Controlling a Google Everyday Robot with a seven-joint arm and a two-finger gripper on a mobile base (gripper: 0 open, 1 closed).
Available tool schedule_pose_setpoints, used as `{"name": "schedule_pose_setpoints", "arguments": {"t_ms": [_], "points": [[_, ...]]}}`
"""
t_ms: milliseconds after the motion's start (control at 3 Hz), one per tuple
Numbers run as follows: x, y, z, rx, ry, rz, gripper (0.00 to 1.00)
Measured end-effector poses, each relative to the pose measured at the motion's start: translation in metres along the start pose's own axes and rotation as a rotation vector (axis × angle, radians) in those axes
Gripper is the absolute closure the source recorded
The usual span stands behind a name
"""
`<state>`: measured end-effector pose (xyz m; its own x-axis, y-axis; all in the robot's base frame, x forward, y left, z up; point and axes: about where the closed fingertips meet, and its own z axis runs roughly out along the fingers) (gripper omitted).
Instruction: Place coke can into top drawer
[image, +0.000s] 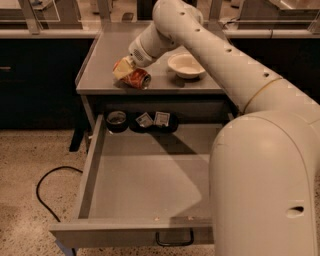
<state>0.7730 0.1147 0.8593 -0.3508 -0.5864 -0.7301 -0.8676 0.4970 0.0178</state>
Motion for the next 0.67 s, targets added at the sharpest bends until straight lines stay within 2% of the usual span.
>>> {"name": "schedule_pose_setpoints", "arguments": {"t_ms": [333, 667], "points": [[0.013, 0.010, -0.047, -0.108, -0.030, -0.105, 1.00], [0.027, 0.021, -0.097, -0.202, -0.024, -0.258, 1.00]]}}
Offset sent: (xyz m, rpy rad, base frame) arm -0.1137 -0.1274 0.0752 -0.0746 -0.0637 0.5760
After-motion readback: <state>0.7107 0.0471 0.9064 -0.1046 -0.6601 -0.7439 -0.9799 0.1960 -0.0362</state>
